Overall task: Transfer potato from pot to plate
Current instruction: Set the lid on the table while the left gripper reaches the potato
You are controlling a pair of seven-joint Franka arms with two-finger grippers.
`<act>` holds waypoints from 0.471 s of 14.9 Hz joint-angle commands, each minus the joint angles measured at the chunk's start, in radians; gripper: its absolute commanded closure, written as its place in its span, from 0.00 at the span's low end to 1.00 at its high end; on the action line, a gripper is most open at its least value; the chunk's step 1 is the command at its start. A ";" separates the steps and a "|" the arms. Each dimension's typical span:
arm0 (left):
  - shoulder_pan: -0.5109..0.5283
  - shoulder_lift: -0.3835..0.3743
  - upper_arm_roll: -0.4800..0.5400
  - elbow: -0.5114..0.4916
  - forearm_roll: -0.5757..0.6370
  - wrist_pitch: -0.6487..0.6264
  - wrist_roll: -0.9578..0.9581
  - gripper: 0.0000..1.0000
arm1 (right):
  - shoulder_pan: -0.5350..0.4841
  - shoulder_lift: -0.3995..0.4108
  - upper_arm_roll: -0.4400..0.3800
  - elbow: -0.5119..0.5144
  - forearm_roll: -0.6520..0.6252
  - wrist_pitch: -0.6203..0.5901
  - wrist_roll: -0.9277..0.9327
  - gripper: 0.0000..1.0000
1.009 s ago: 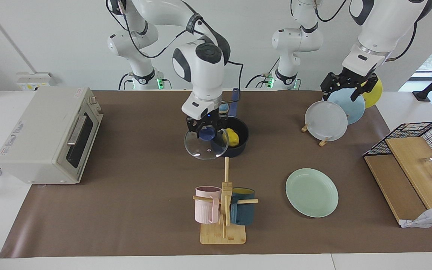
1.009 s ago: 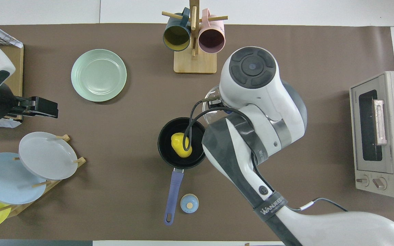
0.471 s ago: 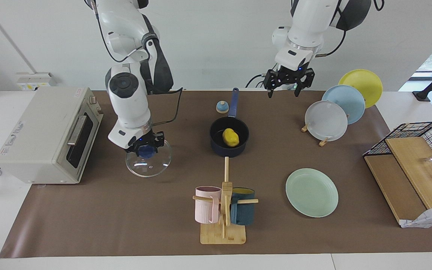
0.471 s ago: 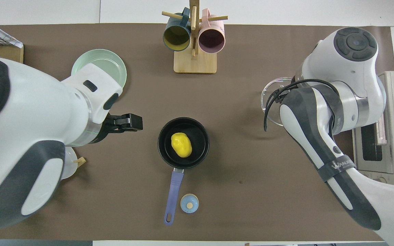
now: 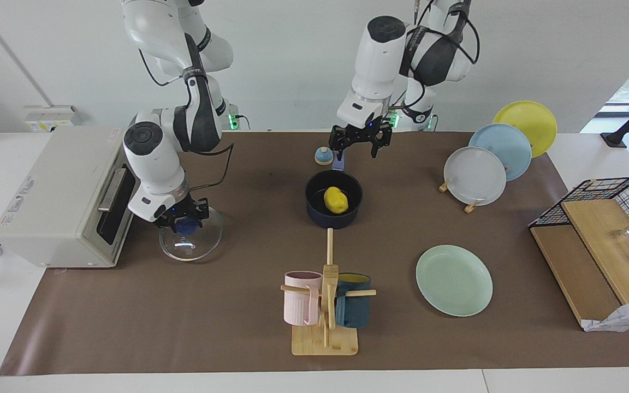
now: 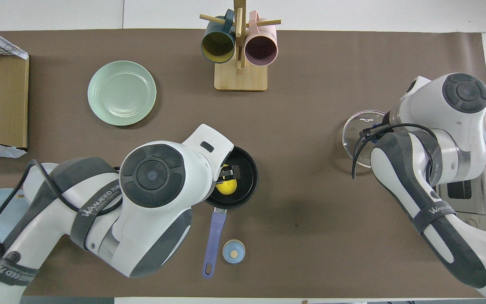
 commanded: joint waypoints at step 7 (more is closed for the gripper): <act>-0.041 0.127 0.020 -0.070 -0.006 0.187 -0.052 0.00 | -0.025 -0.085 0.012 -0.165 -0.017 0.104 -0.011 0.08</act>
